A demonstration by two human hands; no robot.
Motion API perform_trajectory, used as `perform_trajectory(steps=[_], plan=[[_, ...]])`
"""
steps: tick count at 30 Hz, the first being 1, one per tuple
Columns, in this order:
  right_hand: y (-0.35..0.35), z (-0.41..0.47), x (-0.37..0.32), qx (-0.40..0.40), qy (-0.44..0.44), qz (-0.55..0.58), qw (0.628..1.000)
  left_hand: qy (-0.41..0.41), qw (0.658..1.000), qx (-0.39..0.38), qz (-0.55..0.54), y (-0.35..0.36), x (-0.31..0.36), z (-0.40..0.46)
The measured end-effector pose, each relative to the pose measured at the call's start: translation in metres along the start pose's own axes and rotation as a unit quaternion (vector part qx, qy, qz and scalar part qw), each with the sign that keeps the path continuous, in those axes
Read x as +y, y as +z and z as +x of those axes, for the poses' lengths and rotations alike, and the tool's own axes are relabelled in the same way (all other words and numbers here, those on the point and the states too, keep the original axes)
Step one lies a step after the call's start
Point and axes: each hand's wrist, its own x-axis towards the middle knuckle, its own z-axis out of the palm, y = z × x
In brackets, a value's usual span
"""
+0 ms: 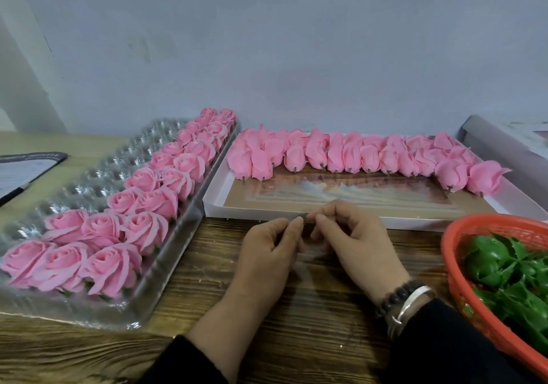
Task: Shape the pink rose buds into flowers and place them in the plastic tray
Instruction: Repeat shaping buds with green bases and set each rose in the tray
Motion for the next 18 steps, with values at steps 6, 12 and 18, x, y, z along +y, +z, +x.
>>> perform_trajectory(steps=[6,12,18], plan=[[0.007,0.002,-0.020,0.019,-0.059,0.002,0.998,-0.011,0.991,0.071,-0.109,-0.001,-0.002,0.004],[0.018,0.046,-0.038,-0.031,-0.064,-0.154,0.986,-0.019,0.978,0.127,-0.162,-0.002,-0.002,0.005],[0.043,0.105,-0.031,-0.136,0.014,-0.316,0.939,-0.019,0.976,0.150,-0.159,-0.002,-0.003,0.004]])
